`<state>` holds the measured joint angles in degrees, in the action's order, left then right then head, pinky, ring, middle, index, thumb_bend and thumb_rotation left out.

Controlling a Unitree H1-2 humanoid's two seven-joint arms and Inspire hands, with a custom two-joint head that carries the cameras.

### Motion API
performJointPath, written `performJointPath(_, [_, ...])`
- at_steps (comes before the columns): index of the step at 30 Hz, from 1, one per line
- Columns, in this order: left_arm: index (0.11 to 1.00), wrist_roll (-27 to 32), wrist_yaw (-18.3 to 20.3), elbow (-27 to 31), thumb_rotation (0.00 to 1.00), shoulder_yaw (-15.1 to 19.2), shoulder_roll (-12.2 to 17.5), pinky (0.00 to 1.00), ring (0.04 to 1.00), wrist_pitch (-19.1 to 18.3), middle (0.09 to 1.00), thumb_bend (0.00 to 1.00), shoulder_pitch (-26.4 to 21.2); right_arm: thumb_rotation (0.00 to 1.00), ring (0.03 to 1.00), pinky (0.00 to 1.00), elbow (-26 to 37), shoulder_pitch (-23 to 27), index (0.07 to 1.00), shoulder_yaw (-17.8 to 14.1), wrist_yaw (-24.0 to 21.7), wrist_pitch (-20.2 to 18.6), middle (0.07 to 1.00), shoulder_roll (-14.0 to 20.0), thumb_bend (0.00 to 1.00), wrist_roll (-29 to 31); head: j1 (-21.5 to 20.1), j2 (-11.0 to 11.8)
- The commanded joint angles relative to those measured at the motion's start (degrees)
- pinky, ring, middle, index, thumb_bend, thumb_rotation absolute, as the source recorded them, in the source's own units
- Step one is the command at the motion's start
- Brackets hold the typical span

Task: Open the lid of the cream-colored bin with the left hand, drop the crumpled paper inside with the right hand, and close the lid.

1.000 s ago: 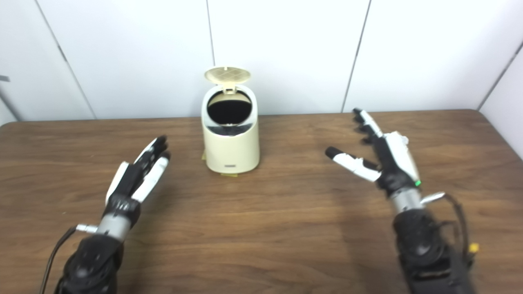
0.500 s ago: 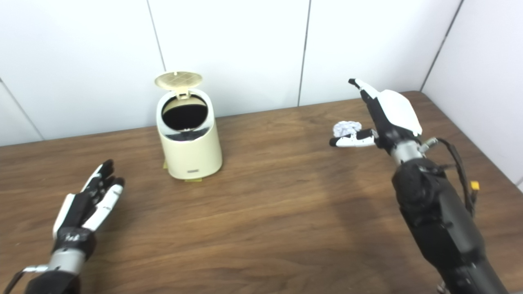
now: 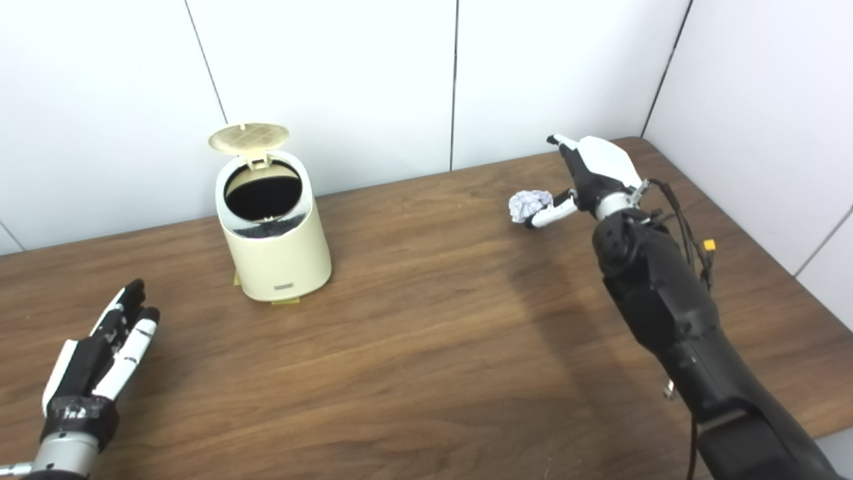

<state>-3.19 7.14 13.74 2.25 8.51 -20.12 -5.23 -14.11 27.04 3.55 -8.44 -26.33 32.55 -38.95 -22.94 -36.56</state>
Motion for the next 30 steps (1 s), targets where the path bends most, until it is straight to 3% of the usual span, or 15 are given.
performJointPath(1, [1.000, 0.29, -0.31, 2.37, 0.57, 0.08, 0.58, 1.00, 1.000, 0.79, 0.995, 0.36, -2.32, 0.20, 0.867, 0.70, -1.89, 3.59, 0.889, 0.09, 1.95, 1.34, 0.908, 0.80, 0.80, 0.41, 0.17, -0.11])
performJointPath(7, [1.000, 0.55, -0.38, 3.75, 0.54, 0.12, 0.44, 1.00, 1.000, -0.43, 0.993, 0.37, -1.99, 0.19, 0.850, 0.73, -8.00, 6.10, 0.884, 1.36, 4.44, 4.34, 0.899, 0.08, 0.80, 2.16, 1.00, -0.26])
performJointPath(14, [1.000, 0.31, -0.17, 6.55, 0.61, -0.56, 0.52, 1.00, 1.000, -2.12, 0.994, 0.36, -1.32, 0.19, 0.819, 0.68, -9.28, 7.72, 0.879, 2.32, 3.95, 2.96, 0.871, -0.05, 0.79, 2.64, 1.63, -1.04])
performJointPath(22, [1.000, 0.00, -0.36, 7.22, 0.66, -0.69, 0.53, 1.00, 1.000, -3.29, 0.994, 0.39, -1.54, 0.15, 0.831, 0.73, -11.00, 7.60, 0.824, 2.86, 3.18, 3.05, 0.857, 0.59, 0.81, 4.01, 1.56, -1.33])
performJointPath(24, [1.000, -0.44, -0.48, 7.21, 0.66, -0.89, 0.58, 1.00, 1.000, -3.35, 0.987, 0.38, -1.52, 0.15, 0.816, 0.71, -11.31, 7.44, 0.819, 2.83, 2.88, 2.96, 0.841, 0.67, 0.80, 4.63, 1.56, -1.33])
performJointPath(26, [1.000, -0.40, -0.35, 7.23, 0.65, -1.09, 0.62, 1.00, 1.000, -3.30, 0.986, 0.37, -1.51, 0.14, 0.732, 0.62, -11.32, 7.25, 0.828, 2.86, 2.63, 2.56, 0.785, 0.69, 0.79, 5.11, 1.69, -1.61])
performJointPath(30, [1.000, -0.77, 0.25, 7.60, 0.64, -2.09, 1.27, 1.00, 1.000, -3.37, 0.999, 0.39, -1.42, 0.13, 0.672, 0.58, -10.93, 6.84, 0.819, 3.26, 2.59, 3.05, 0.743, 0.96, 0.78, 5.32, 1.79, -1.81])
